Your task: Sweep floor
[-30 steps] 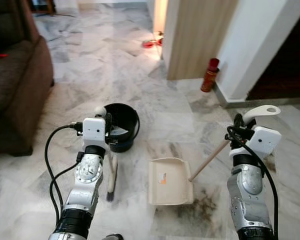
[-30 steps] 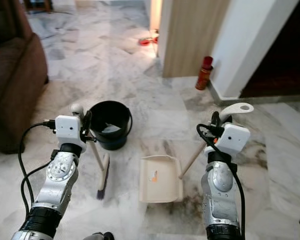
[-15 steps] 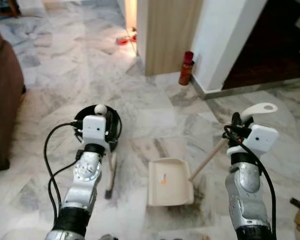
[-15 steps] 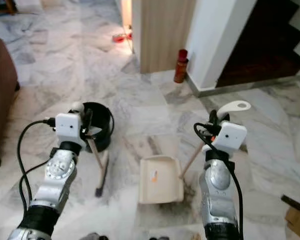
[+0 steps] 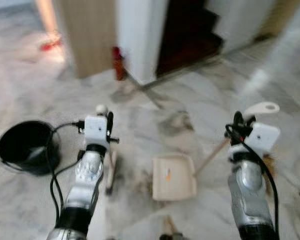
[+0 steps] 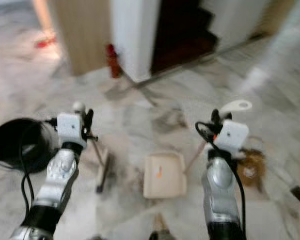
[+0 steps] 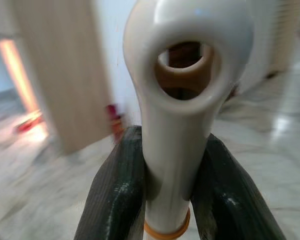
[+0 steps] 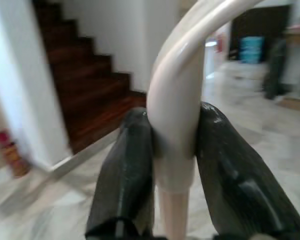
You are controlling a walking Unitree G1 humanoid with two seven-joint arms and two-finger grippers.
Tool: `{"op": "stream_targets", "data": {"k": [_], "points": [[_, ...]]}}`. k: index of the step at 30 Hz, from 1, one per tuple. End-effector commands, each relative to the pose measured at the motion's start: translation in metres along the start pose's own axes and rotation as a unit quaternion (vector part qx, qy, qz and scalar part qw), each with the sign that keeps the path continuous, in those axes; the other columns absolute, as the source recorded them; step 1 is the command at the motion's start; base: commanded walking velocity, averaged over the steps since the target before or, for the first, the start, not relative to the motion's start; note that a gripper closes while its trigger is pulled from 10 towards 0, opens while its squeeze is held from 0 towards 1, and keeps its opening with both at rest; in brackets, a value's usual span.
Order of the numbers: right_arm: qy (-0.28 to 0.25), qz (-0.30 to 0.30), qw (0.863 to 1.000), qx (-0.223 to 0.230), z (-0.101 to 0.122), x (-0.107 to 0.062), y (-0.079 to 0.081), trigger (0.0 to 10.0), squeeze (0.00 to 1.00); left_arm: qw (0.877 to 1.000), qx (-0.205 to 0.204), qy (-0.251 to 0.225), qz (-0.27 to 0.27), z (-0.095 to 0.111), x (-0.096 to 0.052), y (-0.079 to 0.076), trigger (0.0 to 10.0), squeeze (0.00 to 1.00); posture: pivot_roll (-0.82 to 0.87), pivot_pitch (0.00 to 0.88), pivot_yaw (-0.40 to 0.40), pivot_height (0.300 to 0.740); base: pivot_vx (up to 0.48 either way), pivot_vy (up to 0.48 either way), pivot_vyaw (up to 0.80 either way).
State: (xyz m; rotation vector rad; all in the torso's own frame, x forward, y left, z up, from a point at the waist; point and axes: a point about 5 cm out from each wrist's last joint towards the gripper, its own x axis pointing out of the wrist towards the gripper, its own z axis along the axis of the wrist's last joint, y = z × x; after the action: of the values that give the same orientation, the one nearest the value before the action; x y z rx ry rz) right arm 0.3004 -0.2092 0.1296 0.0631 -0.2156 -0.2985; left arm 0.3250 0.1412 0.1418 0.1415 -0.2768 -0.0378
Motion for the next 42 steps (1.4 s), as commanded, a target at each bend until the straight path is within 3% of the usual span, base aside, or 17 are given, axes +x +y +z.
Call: {"op": "stream_targets", "data": {"k": [1,34,42], "points": [[-0.019,0.008,1.000,0.006,0.0085,0.0025,0.0064,10.0,0.00,1.000,0.000,-0.023,0.000,0.0093,0.0030,0.0015,10.0,0.00,0.06,0.118,-0.060,0.740,0.000,0.000,-0.80],[-0.018,0.012,1.000,0.007,0.0085,0.0037,0.0080,10.0,0.00,1.000,-0.009,-0.027,-0.001,0.0109,0.0035,0.0014,10.0,0.00,0.06,0.113,-0.067,0.740,0.000,-0.050,-0.80],[-0.022,0.020,1.000,0.009,0.0087,0.0028,0.0125,10.0,0.00,0.999,-0.020,-0.034,-0.014,0.0140,0.0044,-0.0031,10.0,0.00,0.06,0.101,-0.061,0.740,0.000,0.000,0.00]]}}
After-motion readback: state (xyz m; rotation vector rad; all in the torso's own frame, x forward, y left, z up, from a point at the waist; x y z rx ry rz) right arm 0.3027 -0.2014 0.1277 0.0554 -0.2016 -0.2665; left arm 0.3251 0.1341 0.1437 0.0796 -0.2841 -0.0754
